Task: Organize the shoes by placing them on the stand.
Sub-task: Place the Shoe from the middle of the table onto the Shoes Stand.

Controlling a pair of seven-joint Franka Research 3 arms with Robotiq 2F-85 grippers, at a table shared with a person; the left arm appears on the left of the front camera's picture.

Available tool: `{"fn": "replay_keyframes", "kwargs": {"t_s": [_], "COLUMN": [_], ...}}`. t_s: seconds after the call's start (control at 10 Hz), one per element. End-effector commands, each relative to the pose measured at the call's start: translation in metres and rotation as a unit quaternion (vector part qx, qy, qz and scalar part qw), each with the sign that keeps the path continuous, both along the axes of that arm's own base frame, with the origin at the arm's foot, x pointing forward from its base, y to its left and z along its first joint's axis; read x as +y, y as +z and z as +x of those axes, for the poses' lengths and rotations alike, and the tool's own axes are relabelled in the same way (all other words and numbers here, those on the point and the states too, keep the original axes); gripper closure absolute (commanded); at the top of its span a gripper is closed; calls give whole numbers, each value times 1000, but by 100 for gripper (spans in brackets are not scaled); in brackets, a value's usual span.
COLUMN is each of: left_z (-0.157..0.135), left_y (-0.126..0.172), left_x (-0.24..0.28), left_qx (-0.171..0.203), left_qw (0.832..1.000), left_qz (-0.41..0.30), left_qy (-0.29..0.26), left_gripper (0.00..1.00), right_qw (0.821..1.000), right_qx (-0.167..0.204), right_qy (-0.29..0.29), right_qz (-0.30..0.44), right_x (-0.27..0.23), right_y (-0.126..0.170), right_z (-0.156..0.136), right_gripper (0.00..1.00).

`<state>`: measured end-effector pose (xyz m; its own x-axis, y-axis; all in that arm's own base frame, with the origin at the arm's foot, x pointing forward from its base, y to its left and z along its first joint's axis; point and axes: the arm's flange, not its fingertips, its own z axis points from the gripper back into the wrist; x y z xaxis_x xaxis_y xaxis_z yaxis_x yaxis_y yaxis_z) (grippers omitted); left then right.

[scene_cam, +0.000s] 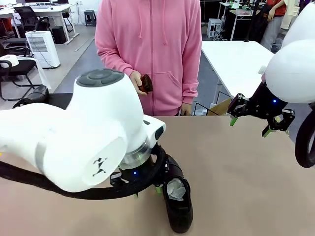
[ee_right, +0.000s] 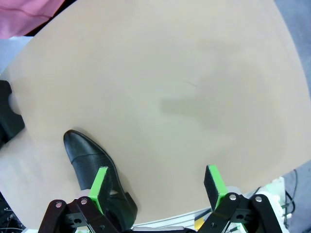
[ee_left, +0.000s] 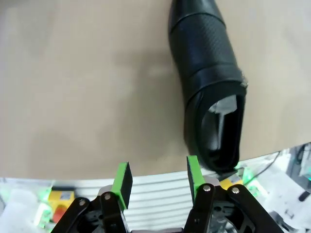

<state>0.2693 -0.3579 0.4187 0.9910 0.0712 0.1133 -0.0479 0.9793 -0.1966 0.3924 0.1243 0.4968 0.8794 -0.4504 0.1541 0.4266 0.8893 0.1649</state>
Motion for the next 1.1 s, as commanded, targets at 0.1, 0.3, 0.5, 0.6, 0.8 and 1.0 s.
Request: {"fn": "replay_keyframes", "kwargs": {"t_s": [0.1, 0.3, 0.5, 0.6, 0.8, 1.0], "left_z": [14, 18, 16, 15, 18, 19], "left_y": [-23, -31, -32, -31, -41, -52], "left_x": [-18, -30, -43, -45, -47, -52], "left_qx": [-21, -16, -14, -15, -4, 10], "left_qw": [999, 998, 997, 997, 997, 997], "left_qz": [11, 5, -8, -10, 0, 4], "left_qy": [-39, -54, -76, -79, -81, -80], "left_gripper": [39, 39, 39, 39, 39, 39], "right_qw": [1000, 1000, 1000, 1000, 1000, 1000], "right_qx": [-4, -4, -4, -4, -4, -4], "right_qy": [9, 9, 9, 9, 9, 9], "right_qz": [4, 4, 4, 4, 4, 4], "right_x": [-2, -2, -2, -2, -2, -2], "right_y": [1, 1, 1, 1, 1, 1], "right_z": [0, 0, 0, 0, 0, 0], "right_gripper": [0, 0, 0, 0, 0, 0]}}
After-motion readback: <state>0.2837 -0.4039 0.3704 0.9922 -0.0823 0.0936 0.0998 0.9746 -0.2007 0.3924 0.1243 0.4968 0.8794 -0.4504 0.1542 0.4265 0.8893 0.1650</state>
